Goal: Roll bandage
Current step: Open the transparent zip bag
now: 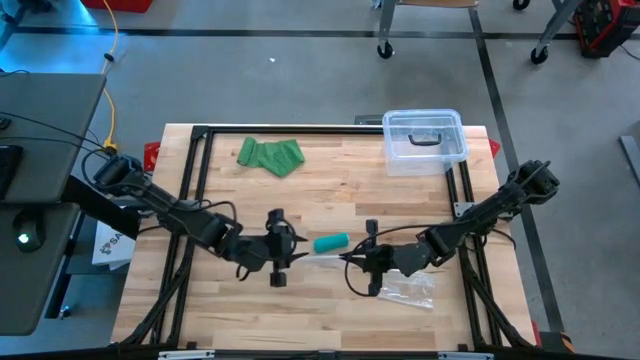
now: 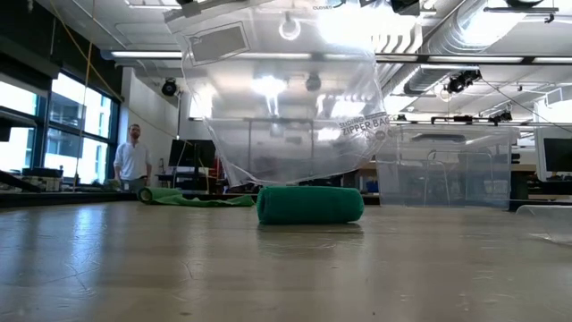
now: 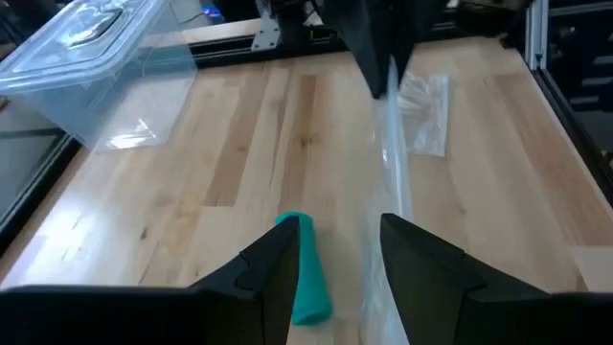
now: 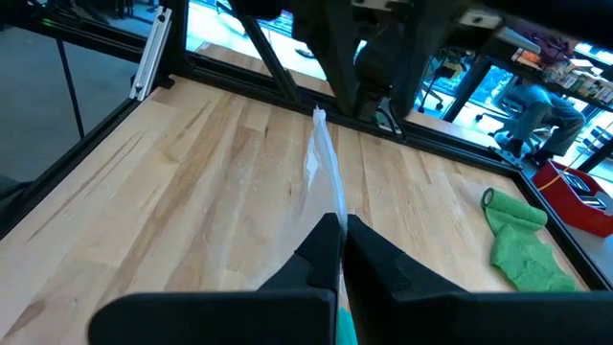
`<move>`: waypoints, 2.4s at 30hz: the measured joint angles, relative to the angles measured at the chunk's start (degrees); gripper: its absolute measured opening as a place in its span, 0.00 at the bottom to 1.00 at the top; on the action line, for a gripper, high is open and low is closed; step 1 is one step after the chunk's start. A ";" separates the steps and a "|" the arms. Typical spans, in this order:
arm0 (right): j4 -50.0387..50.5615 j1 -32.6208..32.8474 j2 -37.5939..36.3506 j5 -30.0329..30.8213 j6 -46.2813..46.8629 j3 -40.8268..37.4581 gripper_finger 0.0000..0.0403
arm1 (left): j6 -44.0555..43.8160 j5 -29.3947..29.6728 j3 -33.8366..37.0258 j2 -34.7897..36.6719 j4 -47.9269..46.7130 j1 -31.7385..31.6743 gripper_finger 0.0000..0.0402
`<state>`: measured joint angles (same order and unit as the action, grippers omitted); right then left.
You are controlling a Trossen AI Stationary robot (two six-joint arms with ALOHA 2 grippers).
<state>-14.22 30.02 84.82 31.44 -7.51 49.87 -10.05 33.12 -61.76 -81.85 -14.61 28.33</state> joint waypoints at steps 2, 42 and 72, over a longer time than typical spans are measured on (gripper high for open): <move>0.00 0.00 0.00 0.00 0.05 0.00 0.00 | 0.31 -0.46 0.00 -0.54 0.54 -0.75 0.34; 0.70 0.00 -0.02 0.00 1.09 0.00 0.00 | 2.96 -8.43 0.02 -1.36 5.57 -0.73 0.32; 0.63 0.00 -0.02 0.00 1.07 -0.02 0.00 | -1.72 -5.08 0.02 -3.77 0.80 -2.54 0.32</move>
<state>-13.58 30.02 84.79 31.44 -6.44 49.84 -11.77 28.04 -61.73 -85.62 -13.81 25.78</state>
